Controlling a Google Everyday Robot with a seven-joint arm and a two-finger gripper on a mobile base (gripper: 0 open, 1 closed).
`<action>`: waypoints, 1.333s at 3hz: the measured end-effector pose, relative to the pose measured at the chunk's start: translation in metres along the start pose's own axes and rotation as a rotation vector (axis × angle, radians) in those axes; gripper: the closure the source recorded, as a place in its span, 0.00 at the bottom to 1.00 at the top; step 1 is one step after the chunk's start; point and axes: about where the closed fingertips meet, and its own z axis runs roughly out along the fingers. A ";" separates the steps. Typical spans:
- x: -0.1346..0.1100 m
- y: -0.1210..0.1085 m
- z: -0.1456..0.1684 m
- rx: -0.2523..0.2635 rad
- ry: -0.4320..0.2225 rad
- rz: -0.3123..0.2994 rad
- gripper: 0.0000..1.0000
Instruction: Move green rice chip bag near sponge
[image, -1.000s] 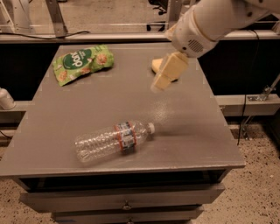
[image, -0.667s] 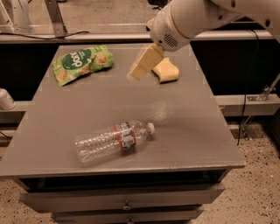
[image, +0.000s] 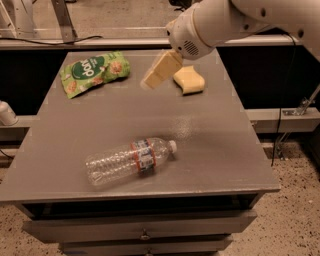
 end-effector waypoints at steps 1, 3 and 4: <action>-0.013 -0.023 0.037 0.029 -0.093 0.041 0.00; -0.043 -0.054 0.119 0.045 -0.170 0.070 0.00; -0.053 -0.063 0.158 0.029 -0.166 0.065 0.00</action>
Offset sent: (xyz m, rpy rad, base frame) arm 0.1173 0.0978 -0.0234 0.2474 -0.0508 -0.0450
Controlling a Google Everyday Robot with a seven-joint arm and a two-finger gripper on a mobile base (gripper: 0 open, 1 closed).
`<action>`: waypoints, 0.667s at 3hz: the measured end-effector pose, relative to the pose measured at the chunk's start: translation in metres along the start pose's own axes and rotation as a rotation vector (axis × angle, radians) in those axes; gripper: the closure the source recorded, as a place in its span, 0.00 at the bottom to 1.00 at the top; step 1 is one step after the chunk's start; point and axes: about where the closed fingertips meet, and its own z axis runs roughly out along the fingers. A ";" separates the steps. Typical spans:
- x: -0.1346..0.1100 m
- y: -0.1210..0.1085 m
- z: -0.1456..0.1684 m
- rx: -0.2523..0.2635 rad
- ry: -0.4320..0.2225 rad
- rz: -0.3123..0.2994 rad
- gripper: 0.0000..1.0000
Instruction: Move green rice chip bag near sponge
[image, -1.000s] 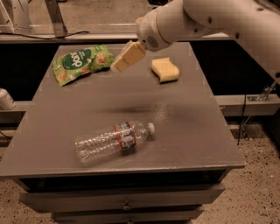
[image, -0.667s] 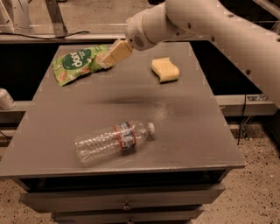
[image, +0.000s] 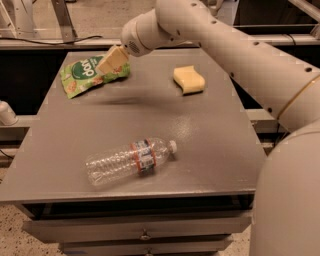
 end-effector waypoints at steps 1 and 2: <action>0.003 0.001 0.033 -0.031 0.021 -0.008 0.00; 0.016 0.005 0.056 -0.061 0.054 -0.005 0.00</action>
Offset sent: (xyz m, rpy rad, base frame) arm 0.0340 0.0443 -0.0664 -0.0860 0.0845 0.0467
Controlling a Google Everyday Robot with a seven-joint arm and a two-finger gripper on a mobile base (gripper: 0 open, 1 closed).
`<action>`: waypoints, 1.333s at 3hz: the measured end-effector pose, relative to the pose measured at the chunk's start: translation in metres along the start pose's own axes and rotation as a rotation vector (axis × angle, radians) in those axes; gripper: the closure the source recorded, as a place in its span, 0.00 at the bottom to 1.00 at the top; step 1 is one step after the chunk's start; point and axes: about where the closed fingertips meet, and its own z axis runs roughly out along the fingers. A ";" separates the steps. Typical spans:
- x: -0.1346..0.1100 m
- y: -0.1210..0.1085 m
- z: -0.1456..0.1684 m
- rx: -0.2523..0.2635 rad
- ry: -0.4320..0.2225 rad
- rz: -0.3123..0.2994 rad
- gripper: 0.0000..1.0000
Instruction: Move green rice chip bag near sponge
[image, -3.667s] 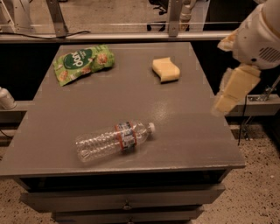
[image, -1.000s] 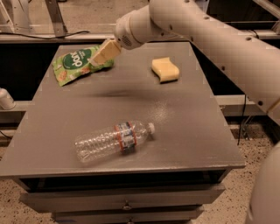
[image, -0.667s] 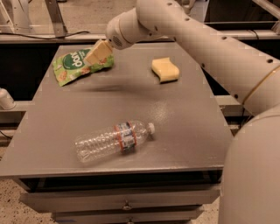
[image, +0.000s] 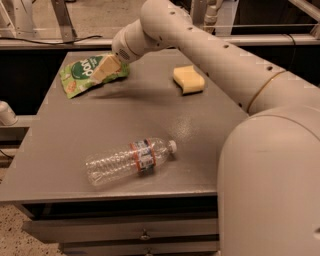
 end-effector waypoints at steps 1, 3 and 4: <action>0.011 -0.001 0.020 -0.016 0.031 0.010 0.00; 0.030 -0.011 0.024 0.005 0.062 0.015 0.43; 0.032 -0.016 0.014 0.026 0.065 0.015 0.64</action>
Offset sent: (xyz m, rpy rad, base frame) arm 0.0282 -0.0035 -0.0392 -0.0535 0.0365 -0.0379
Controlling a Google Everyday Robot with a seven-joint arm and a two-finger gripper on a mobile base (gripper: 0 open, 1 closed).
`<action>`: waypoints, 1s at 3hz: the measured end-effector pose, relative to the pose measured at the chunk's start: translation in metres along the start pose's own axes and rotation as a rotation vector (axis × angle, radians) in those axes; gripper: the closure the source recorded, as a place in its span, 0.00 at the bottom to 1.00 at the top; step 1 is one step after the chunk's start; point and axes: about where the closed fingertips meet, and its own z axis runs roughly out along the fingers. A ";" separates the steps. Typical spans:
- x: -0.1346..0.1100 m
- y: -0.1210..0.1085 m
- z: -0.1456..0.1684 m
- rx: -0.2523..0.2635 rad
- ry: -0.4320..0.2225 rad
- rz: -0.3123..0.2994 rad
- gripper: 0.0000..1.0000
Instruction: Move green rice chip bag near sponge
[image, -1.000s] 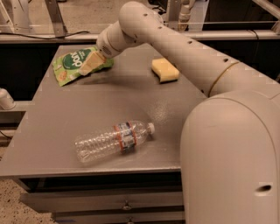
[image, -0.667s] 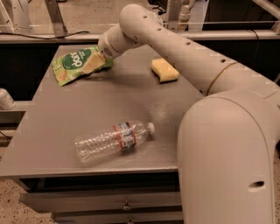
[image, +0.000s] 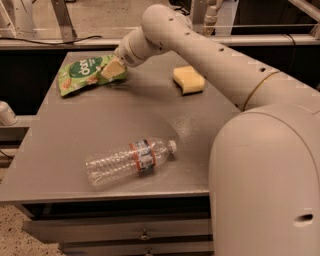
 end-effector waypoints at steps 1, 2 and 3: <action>-0.003 -0.004 -0.018 0.029 -0.011 -0.002 0.89; -0.005 -0.007 -0.041 0.066 -0.033 0.010 1.00; -0.003 -0.009 -0.076 0.119 -0.053 0.048 1.00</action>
Offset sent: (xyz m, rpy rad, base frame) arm -0.0215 -0.0522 0.0555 0.0622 -0.0837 -0.0946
